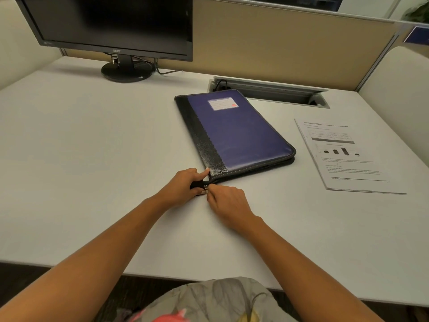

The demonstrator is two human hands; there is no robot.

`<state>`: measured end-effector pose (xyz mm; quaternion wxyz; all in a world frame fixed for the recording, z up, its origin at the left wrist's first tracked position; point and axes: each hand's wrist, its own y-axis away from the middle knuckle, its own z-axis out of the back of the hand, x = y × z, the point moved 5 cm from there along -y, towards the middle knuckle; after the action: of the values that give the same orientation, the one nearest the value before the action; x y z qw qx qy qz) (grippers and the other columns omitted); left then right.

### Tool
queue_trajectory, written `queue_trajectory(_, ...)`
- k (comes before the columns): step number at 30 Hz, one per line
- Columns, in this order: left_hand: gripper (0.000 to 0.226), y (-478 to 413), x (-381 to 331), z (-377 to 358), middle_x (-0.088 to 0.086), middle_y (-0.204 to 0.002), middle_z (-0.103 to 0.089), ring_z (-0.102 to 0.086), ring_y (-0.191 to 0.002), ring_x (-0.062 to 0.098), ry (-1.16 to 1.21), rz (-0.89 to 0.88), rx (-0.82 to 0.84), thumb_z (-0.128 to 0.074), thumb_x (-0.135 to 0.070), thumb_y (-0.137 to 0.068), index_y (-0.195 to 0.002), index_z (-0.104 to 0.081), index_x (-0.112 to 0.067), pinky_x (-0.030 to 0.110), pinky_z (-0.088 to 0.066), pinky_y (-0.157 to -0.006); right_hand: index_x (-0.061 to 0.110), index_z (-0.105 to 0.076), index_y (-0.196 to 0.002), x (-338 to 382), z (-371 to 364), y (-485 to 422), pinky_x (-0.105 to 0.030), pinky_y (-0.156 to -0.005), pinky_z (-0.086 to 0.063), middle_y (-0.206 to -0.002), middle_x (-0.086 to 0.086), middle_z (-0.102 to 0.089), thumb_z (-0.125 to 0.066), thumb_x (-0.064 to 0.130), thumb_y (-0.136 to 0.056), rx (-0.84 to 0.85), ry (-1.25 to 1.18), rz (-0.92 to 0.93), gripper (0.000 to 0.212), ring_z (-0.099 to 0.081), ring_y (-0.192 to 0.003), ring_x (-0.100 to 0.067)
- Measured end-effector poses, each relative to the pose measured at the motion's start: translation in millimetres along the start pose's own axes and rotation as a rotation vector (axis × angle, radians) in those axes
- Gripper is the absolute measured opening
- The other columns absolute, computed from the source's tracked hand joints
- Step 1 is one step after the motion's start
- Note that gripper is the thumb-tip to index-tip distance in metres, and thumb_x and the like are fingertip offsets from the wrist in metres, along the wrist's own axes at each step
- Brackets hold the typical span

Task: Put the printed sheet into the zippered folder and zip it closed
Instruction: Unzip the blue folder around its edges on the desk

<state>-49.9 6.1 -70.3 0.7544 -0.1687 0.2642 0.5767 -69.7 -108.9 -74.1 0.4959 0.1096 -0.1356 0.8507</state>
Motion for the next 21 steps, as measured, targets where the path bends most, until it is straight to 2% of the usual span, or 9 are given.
queue_trajectory(7, 0.059, 2.0, 0.8, 2.1, -0.013, -0.071, -0.034, -0.040, -0.081, 0.017, 0.017, -0.011, -0.020, -0.062, -0.017, -0.086, -0.139, -0.036, -0.014, 0.011, -0.032, -0.066, 0.010, -0.052, -0.085, -1.8, 3.2, 0.6, -0.032, -0.058, -0.024, -0.087, -0.012, -0.065, -0.037, 0.026, -0.095, -0.010, -0.010, -0.001, 0.024, -0.056, -0.081, -0.035)
queue_trajectory(9, 0.058, 2.4, 1.5, 3.8, -0.012, -0.071, -0.035, -0.040, -0.081, 0.017, 0.027, -0.008, -0.030, -0.062, -0.016, -0.086, -0.139, -0.038, -0.014, 0.011, -0.031, -0.065, 0.012, -0.051, -0.081, -4.3, 4.0, 0.3, -0.031, -0.057, -0.025, -0.081, -0.010, -0.064, -0.039, 0.030, -0.094, 0.000, -0.040, -0.007, 0.025, -0.055, -0.076, -0.032)
queue_trajectory(12, 0.056, 3.8, 7.3, 10.5, -0.012, -0.070, -0.036, -0.041, -0.081, 0.016, 0.023, 0.010, -0.042, -0.063, -0.015, -0.086, -0.137, -0.041, -0.015, 0.010, -0.031, -0.064, 0.018, -0.041, -0.072, -13.4, 8.3, -0.9, -0.033, -0.051, -0.024, -0.061, 0.003, -0.048, -0.043, 0.040, -0.092, 0.026, -0.107, -0.050, 0.030, -0.045, -0.064, -0.022)
queue_trajectory(14, 0.055, 8.0, 15.0, 17.3, -0.012, -0.070, -0.037, -0.041, -0.080, 0.016, 0.018, 0.032, -0.048, -0.063, -0.013, -0.085, -0.137, -0.042, -0.017, 0.007, -0.033, -0.064, 0.018, -0.041, -0.072, -23.3, 12.0, -2.0, -0.031, -0.051, -0.026, -0.056, 0.007, -0.039, -0.045, 0.042, -0.092, 0.012, -0.139, -0.096, 0.031, -0.043, -0.064, -0.019)
queue_trajectory(17, 0.055, 17.4, 31.8, 31.1, -0.012, -0.072, -0.042, -0.041, -0.073, 0.012, 0.023, 0.087, -0.057, -0.064, -0.010, -0.084, -0.135, -0.045, -0.020, 0.006, -0.035, -0.064, 0.016, -0.044, -0.072, -41.9, 20.3, -1.7, -0.024, -0.050, -0.027, -0.057, 0.008, -0.042, -0.046, 0.038, -0.092, -0.073, -0.188, -0.157, 0.030, -0.044, -0.061, -0.017)
queue_trajectory(19, 0.054, 24.0, 46.4, 44.4, -0.010, -0.074, -0.048, -0.044, -0.069, 0.006, 0.047, 0.143, -0.057, -0.066, -0.008, -0.083, -0.132, -0.048, -0.022, 0.006, -0.036, -0.063, 0.014, -0.046, -0.072, -56.2, 27.3, 0.9, -0.021, -0.049, -0.028, -0.061, 0.002, -0.048, -0.047, 0.033, -0.092, -0.176, -0.204, -0.212, 0.028, -0.044, -0.059, -0.017)
queue_trajectory(21, 0.052, 30.3, 60.8, 59.7, 0.000, -0.080, -0.057, -0.049, -0.072, 0.011, 0.070, 0.209, -0.065, -0.067, -0.006, -0.081, -0.128, -0.053, -0.022, 0.012, -0.037, -0.064, 0.012, -0.046, -0.071, -69.9, 36.1, 5.7, -0.019, -0.047, -0.026, -0.061, -0.001, -0.049, -0.049, 0.027, -0.092, -0.303, -0.220, -0.300, 0.026, -0.042, -0.055, -0.016)
